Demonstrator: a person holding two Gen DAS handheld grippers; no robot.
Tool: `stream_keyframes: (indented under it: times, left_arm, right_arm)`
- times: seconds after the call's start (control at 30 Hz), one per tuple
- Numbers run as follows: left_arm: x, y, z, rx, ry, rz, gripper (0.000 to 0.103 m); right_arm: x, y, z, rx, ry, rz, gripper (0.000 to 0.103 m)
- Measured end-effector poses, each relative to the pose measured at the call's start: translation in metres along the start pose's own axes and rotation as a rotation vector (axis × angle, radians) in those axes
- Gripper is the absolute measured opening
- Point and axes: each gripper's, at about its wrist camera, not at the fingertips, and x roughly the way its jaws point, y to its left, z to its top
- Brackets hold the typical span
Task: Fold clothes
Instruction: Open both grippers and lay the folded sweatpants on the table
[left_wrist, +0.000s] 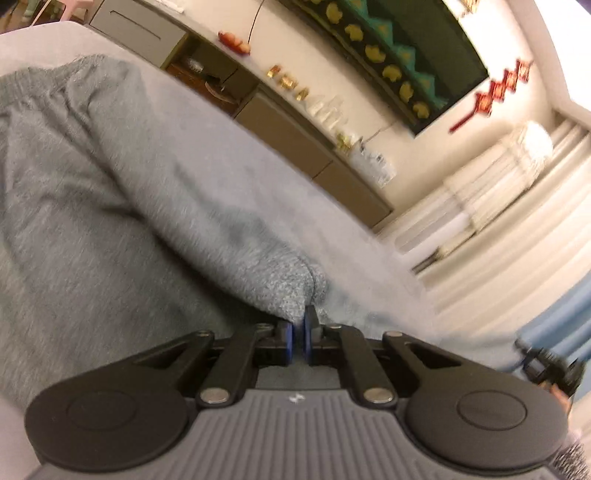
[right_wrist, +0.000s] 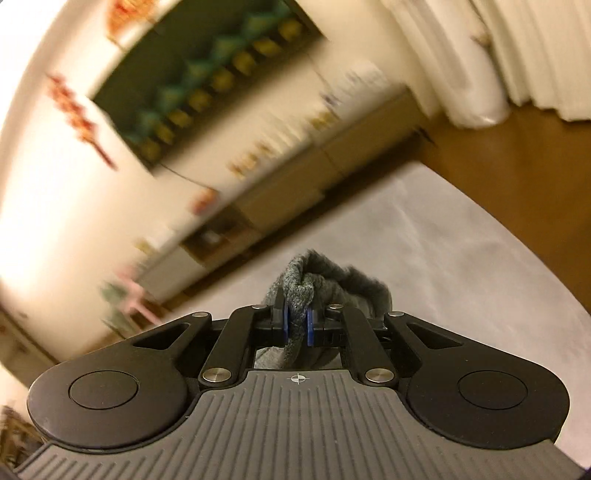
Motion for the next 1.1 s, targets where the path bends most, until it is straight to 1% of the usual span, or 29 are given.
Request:
stream_keyframes:
  times: [0.03,0.13,0.17,0.2,0.23,0.3,0.33,0.37,0.4,0.43,0.47,0.5,0.53,0.57,0.6,0.63,0.67,0.7,0.73,0.77,0.8,0.83,0.87,0.9,0.93,0.97,1.03,1.07,1.1]
  left_arm:
    - [0.006,0.002,-0.006,0.001,0.034,0.013,0.006]
    - [0.026,0.008,-0.025,0.006,0.122,0.074,0.007]
    - [0.028,0.006,-0.025,0.009,0.125,0.078,0.006]
    - [0.031,0.004,-0.025,0.012,0.128,0.083,0.006]
    - [0.033,0.003,-0.025,0.014,0.131,0.086,0.007]
    - [0.031,0.005,-0.024,0.017,0.126,0.090,0.008]
    - [0.030,0.005,-0.023,0.019,0.123,0.091,0.010]
    - [0.028,0.005,-0.023,0.022,0.115,0.092,0.011]
    - [0.025,0.002,-0.022,0.030,0.105,0.089,0.015]
    - [0.023,0.000,-0.021,0.036,0.094,0.083,0.019]
    - [0.018,-0.001,-0.022,0.032,0.082,0.061,0.021]
    - [0.013,-0.001,-0.022,0.027,0.070,0.039,0.025]
    - [0.009,-0.001,-0.021,0.025,0.055,0.016,0.028]
    - [0.003,0.000,-0.021,0.027,0.040,0.000,0.028]
    - [-0.002,0.001,-0.020,0.028,0.025,-0.014,0.028]
    - [-0.011,0.005,-0.019,0.026,0.011,-0.026,0.028]
    - [-0.019,0.009,-0.018,0.023,-0.004,-0.036,0.028]
    - [-0.027,0.014,-0.016,0.009,-0.023,-0.034,0.029]
    - [-0.035,0.020,-0.013,-0.005,-0.042,-0.031,0.032]
    - [-0.044,0.028,-0.008,-0.020,-0.059,-0.014,0.034]
    - [-0.052,0.036,-0.002,-0.035,-0.074,0.007,0.039]
    - [-0.053,0.041,0.010,-0.044,-0.082,0.061,0.040]
    - [-0.055,0.050,0.021,-0.054,-0.075,0.115,0.040]
    - [-0.058,0.058,0.032,-0.064,-0.068,0.169,0.040]
    - [-0.059,0.067,0.043,-0.068,-0.061,0.220,0.040]
    - [-0.059,0.075,0.054,-0.044,-0.049,0.248,0.040]
    - [-0.053,0.092,0.070,-0.022,-0.016,0.303,0.040]
    - [-0.053,0.105,0.074,-0.023,-0.008,0.325,0.040]
    - [-0.055,0.117,0.075,-0.049,-0.029,0.334,0.031]
  right_arm:
    - [-0.001,-0.004,-0.003,-0.002,0.005,-0.005,0.006]
    - [0.025,-0.056,-0.043,0.062,0.202,-0.200,0.006]
    - [0.032,-0.071,-0.057,0.074,0.249,-0.255,0.006]
    - [0.036,-0.084,-0.071,0.091,0.273,-0.291,0.006]
    - [0.033,-0.090,-0.078,0.103,0.254,-0.280,0.006]
    - [0.027,-0.090,-0.078,0.113,0.248,-0.279,0.006]
    - [0.027,-0.086,-0.075,0.086,0.251,-0.295,0.007]
    - [0.029,-0.074,-0.073,0.054,0.250,-0.331,0.011]
    - [0.030,-0.062,-0.071,0.022,0.246,-0.367,0.017]
    - [0.028,-0.051,-0.071,-0.019,0.200,-0.414,0.033]
    - [0.021,-0.038,-0.072,-0.057,0.137,-0.426,0.035]
    - [0.013,-0.027,-0.073,-0.094,0.077,-0.434,0.035]
    - [0.011,-0.017,-0.076,-0.124,0.065,-0.384,0.035]
    - [0.010,-0.008,-0.079,-0.151,0.057,-0.334,0.035]
    - [0.018,-0.006,-0.083,-0.153,0.108,-0.270,0.032]
    - [0.034,-0.009,-0.090,-0.140,0.218,-0.252,0.028]
    - [0.049,-0.013,-0.098,-0.150,0.306,-0.302,0.019]
    - [0.052,-0.011,-0.100,-0.195,0.313,-0.355,0.014]
    - [0.056,-0.009,-0.102,-0.235,0.318,-0.407,0.005]
    - [0.054,-0.010,-0.100,-0.216,0.302,-0.438,0.012]
    - [0.051,-0.006,-0.099,-0.216,0.271,-0.458,0.015]
    - [0.047,-0.002,-0.098,-0.218,0.240,-0.478,0.016]
    - [0.042,0.009,-0.098,-0.260,0.208,-0.482,0.018]
    - [0.039,0.022,-0.099,-0.291,0.188,-0.461,0.019]
    - [0.038,0.037,-0.102,-0.311,0.187,-0.418,0.022]
    - [0.041,0.051,-0.108,-0.332,0.198,-0.370,0.028]
    - [0.055,0.086,-0.126,-0.390,0.254,-0.248,0.034]
    - [0.065,0.096,-0.136,-0.398,0.282,-0.204,0.035]
    - [0.075,0.105,-0.145,-0.405,0.309,-0.165,0.035]
